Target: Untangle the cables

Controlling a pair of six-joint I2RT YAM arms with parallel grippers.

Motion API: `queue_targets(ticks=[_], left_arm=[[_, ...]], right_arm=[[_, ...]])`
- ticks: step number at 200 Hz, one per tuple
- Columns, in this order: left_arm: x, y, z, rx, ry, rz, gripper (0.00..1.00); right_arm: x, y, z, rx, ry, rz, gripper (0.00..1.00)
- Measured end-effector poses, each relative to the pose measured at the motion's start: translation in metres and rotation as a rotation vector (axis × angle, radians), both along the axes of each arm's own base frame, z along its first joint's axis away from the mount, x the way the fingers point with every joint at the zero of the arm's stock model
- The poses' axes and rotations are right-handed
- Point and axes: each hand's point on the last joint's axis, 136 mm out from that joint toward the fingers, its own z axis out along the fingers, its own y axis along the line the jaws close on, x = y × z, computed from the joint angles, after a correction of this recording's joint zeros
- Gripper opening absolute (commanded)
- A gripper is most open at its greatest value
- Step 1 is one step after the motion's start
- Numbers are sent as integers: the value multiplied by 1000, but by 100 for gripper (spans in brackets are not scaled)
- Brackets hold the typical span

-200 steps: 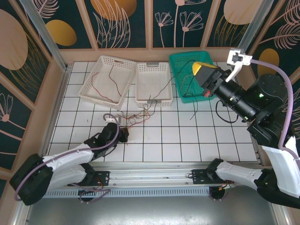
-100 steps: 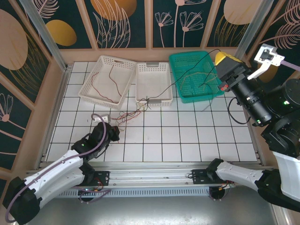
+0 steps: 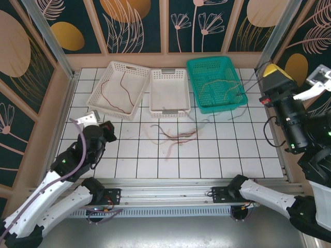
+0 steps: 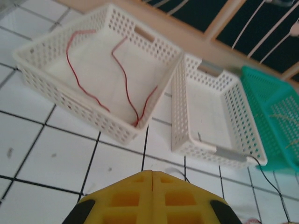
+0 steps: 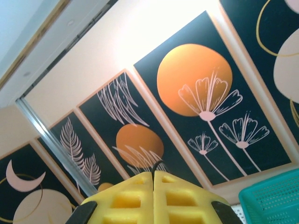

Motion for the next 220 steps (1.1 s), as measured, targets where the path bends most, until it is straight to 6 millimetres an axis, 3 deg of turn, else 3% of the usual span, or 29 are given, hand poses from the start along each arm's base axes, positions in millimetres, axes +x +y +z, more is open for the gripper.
queue_targets(ticks=[16, 39, 75, 119, 180, 220], left_arm=[[-1, 0, 11, -1, -19, -6, 0], [3, -11, -1, 27, 23, -54, 0], [15, -47, -42, 50, 117, -185, 39], [34, -102, -75, 16, 153, -372, 60], [45, -199, -105, 37, 148, -636, 66], [62, -253, -107, 37, 115, -730, 68]], right_arm=[[-1, -1, 2, 10, -10, 1, 0], [7, 14, -3, -14, 2, 32, 0], [25, 48, -18, -72, 43, 106, 0], [27, 80, -25, -87, 63, 243, 0], [19, 96, -24, -68, 65, 354, 0], [14, 99, -23, -51, 65, 385, 0]])
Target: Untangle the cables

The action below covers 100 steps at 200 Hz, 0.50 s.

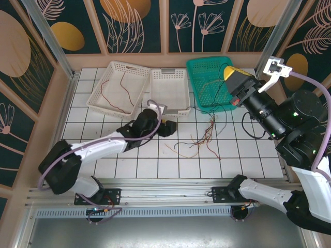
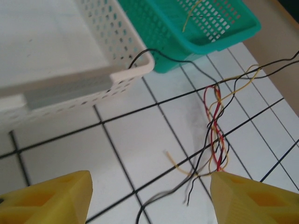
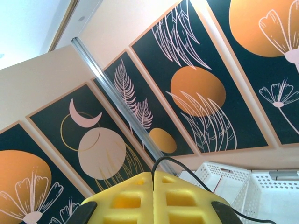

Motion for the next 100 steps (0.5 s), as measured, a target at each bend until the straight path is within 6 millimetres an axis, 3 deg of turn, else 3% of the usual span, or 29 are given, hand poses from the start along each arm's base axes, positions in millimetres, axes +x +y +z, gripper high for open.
queue_targets(ticks=[50, 100], left_arm=[[18, -77, 6, -53, -61, -133, 69], [8, -131, -22, -49, -77, -270, 70]], right_arm=[[-3, 3, 0, 16, 9, 28, 0], [-6, 5, 1, 23, 11, 51, 0]])
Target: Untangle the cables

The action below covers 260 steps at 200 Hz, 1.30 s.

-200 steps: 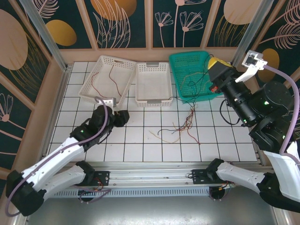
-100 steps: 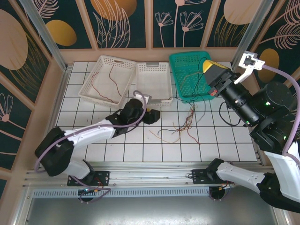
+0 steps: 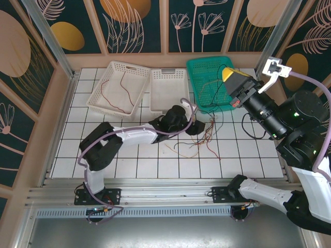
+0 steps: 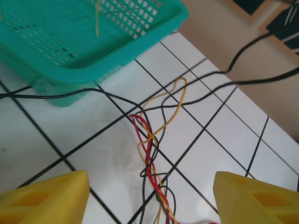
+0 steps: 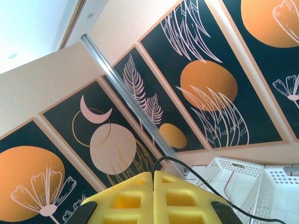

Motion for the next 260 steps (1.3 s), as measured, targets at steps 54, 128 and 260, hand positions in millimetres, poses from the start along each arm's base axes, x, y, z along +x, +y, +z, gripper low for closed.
queue_targets(ticks=[54, 128, 260], left_arm=[[-6, -28, -30, 11, -10, -72, 72], [12, -56, -21, -55, -80, -79, 72], [22, -56, -17, -141, -108, -12, 0]], right_arm=[[-5, 2, 5, 19, -4, 32, 0], [-10, 8, 8, 42, 0, 80, 0], [-19, 14, 14, 86, 9, 153, 0]])
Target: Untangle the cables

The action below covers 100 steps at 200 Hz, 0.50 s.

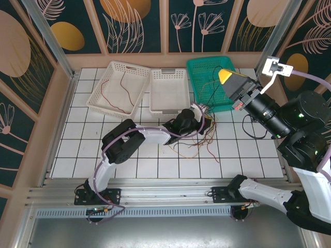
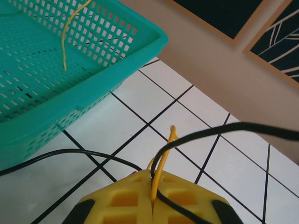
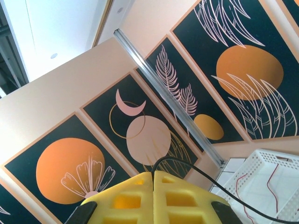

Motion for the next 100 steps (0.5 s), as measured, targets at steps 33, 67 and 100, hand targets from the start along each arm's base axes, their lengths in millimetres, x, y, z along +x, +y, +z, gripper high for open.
queue_targets(ticks=[33, 67, 100], left_arm=[[-11, 16, -14, 12, 27, 4, 0], [-37, 55, -4, 21, 58, 10, 0], [-61, 90, 39, -30, 29, 15, 0]], right_arm=[[-4, -10, 3, 16, -9, -24, 0], [-3, -37, 2, 43, -14, -138, 0], [0, -66, -2, 53, -27, -281, 0]])
